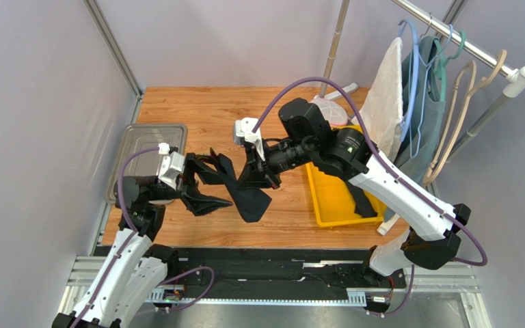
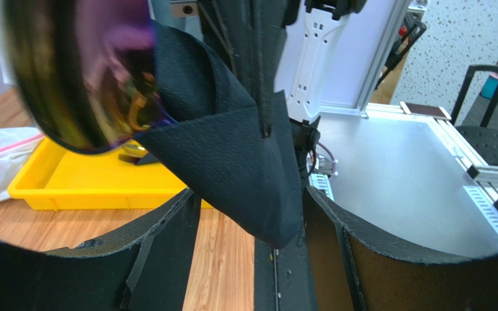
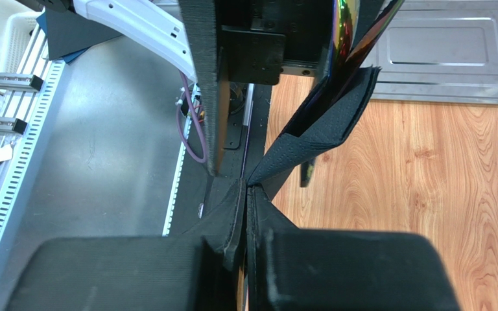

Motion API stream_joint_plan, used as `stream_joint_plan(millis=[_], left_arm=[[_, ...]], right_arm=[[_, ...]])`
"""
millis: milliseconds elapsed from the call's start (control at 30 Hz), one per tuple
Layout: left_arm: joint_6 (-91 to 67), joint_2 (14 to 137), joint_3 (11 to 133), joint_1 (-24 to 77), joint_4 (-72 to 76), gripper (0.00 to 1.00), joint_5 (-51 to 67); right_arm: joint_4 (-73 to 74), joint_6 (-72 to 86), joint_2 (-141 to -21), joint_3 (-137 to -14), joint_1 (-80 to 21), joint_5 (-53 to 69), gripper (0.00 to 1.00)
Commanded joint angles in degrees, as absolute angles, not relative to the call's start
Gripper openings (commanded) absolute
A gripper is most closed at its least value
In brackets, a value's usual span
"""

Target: Place the utensils on the paper napkin and roll it up

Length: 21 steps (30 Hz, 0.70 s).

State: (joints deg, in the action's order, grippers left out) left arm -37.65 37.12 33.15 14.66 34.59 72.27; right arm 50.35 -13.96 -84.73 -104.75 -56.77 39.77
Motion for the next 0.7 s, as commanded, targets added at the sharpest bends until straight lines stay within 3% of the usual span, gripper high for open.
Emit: stream_joint_plan(millis=[0,200,667], left_arm=[[-39.89,38.14,35.07,15.38,38.76,0.67,68.3],[-43.77,37.44,35.24,16.61,39.81,0.65,62.67],[-43.24,36.91,35.24,20.21,42.45,0.49,63.28]], right_arm=[[47.81,-16.08,-82.09,-108.1,-58.36,38.85,0.0],[47.29,-15.73,-82.0,-108.37,-58.97,38.32,0.0],[46.76,-14.85,-82.79,-109.51,-58.97,37.88,0.0]])
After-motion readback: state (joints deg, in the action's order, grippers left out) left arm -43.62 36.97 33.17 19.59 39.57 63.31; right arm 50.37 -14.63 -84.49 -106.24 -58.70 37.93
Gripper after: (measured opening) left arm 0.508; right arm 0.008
